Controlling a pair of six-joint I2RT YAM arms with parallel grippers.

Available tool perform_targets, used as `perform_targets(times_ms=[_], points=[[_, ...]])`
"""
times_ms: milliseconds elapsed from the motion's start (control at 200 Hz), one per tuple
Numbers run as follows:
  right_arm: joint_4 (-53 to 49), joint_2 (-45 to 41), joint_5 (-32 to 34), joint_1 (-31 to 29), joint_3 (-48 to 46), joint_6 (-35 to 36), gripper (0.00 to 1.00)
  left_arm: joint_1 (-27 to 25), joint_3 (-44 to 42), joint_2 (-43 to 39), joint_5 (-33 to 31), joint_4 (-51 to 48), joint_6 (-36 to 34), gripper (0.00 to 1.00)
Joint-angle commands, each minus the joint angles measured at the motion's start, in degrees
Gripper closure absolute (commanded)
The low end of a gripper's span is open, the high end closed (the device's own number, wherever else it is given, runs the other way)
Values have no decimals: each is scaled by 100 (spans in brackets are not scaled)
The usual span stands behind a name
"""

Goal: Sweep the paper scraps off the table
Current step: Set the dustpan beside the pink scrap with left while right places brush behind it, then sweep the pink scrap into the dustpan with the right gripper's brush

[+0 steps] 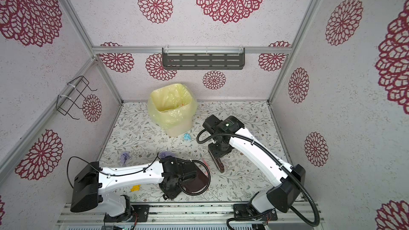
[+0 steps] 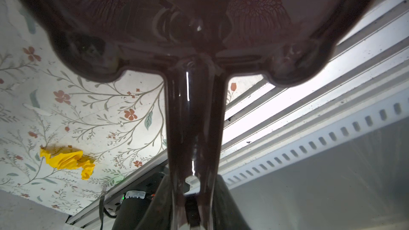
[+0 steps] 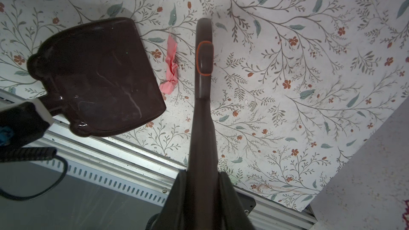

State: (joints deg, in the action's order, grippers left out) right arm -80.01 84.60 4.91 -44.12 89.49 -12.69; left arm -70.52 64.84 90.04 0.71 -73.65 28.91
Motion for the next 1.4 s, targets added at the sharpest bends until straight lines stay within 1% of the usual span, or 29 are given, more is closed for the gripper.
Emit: perform_targets(times_ms=[0, 205, 400, 701, 991, 1061, 1156, 1236, 1396], points=[[153, 124, 191, -100, 121, -142, 100, -27, -80, 66, 54, 246, -184, 100], [222, 237, 19, -279, 182, -199, 100, 32, -121, 112, 279, 331, -276, 100], [368, 272, -425, -483, 167, -243, 100, 87, -129, 130, 394, 359, -320, 100], [631, 142, -1342, -919, 242, -358, 100, 117, -123, 148, 385, 395, -302, 100], [537, -177, -1639, -993, 469, -494, 100, 122, -85, 133, 222, 454, -202, 100], [336, -245, -1498, -974, 573, -492, 100, 128, -94, 110, 206, 492, -168, 100], [-221, -260, -781, -867, 794, -491, 100, 131, -103, 113, 201, 517, -149, 100], [-511, -290, -339, -718, 863, -473, 100, 126, -111, 132, 196, 538, -138, 100], [-473, -223, 149, -608, 838, -457, 100, 127, -129, 138, 188, 605, -97, 100]])
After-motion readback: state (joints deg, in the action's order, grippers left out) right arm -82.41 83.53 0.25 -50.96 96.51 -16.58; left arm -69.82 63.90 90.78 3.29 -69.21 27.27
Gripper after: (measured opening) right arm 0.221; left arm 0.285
